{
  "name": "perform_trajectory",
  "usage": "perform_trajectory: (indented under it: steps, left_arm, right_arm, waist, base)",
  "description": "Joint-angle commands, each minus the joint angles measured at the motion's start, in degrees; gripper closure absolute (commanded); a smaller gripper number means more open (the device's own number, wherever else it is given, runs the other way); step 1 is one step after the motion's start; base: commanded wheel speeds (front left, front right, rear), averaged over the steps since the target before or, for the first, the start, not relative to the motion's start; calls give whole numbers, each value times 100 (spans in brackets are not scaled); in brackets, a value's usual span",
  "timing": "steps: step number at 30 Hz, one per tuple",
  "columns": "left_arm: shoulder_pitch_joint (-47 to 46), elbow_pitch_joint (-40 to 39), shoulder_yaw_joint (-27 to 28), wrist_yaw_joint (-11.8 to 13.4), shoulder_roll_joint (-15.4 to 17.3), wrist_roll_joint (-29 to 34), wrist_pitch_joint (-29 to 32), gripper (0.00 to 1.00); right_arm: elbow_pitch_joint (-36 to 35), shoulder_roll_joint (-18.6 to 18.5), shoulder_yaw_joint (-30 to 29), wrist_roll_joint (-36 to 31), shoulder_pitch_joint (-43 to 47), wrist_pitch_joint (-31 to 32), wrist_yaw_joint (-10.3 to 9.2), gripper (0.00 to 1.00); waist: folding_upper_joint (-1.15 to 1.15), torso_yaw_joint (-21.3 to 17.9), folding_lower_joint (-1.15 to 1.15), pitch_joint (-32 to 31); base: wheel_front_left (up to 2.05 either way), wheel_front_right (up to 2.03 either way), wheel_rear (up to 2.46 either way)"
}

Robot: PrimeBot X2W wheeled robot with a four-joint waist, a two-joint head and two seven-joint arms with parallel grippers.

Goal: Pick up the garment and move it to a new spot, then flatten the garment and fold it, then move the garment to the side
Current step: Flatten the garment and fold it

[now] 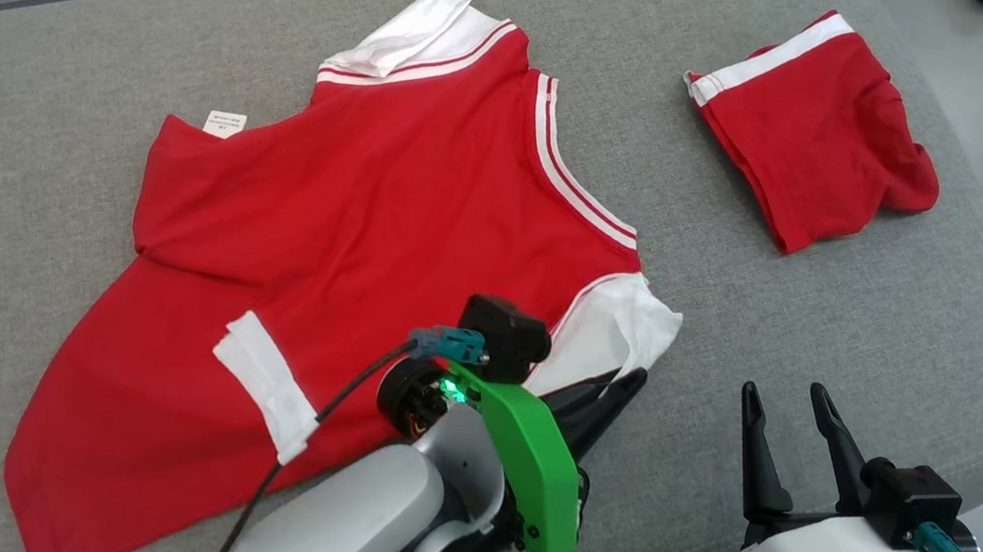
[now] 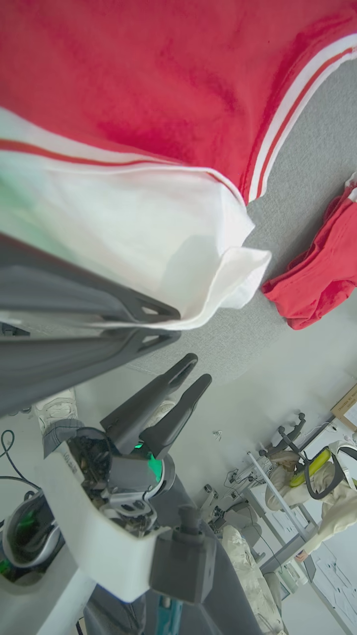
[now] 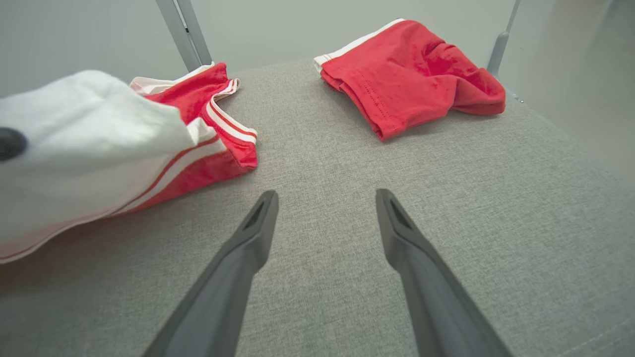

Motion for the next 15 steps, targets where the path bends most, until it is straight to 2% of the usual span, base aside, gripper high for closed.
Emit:
perform_trajectory:
  steps: [1,2,3,5,9,11,13,15]
  left_arm:
    - [38,69,-64,30,-50,171,-135,99]
    - [61,144,-133,8,-126,230,-265,55]
    - [84,233,-208,-51,-185,276,-393,0]
    - [149,417,-338,-247,-286,264,-735,0]
    - [188,443,-283,-369,-339,251,-1211,0]
    - [209,406,-242,-401,-260,348,-1430,0]
    - [294,289,-149,-348,-133,476,-1727,0]
    - [503,131,34,-169,-34,471,-2049,0]
  right_arm:
    - [4,-2,16,5,-37,-18,-9,0]
    - [12,-3,28,7,-53,-18,-9,0]
    - [17,-2,44,10,-70,-18,-9,0]
    - [5,-4,57,3,-74,-18,-10,0]
    - [-95,-4,-96,-82,-18,-18,-9,0]
    - [-172,-4,-210,-175,-10,-18,-9,0]
    - [-266,-1,-303,-272,-15,-18,-9,0]
    - [-382,-4,-395,-371,-13,-18,-9,0]
  waist:
    - [23,-9,0,12]
    - [23,-17,0,17]
    - [23,-31,0,22]
    - [23,-73,0,30]
    - [23,-17,0,-3]
    - [23,57,0,-38]
    - [23,138,0,-94]
    - [23,251,0,-178]
  base:
    - [0,0,0]
    - [0,0,0]
    - [0,0,0]
    - [0,0,0]
    - [0,0,0]
    - [0,0,0]
    - [0,0,0]
    - [0,0,0]
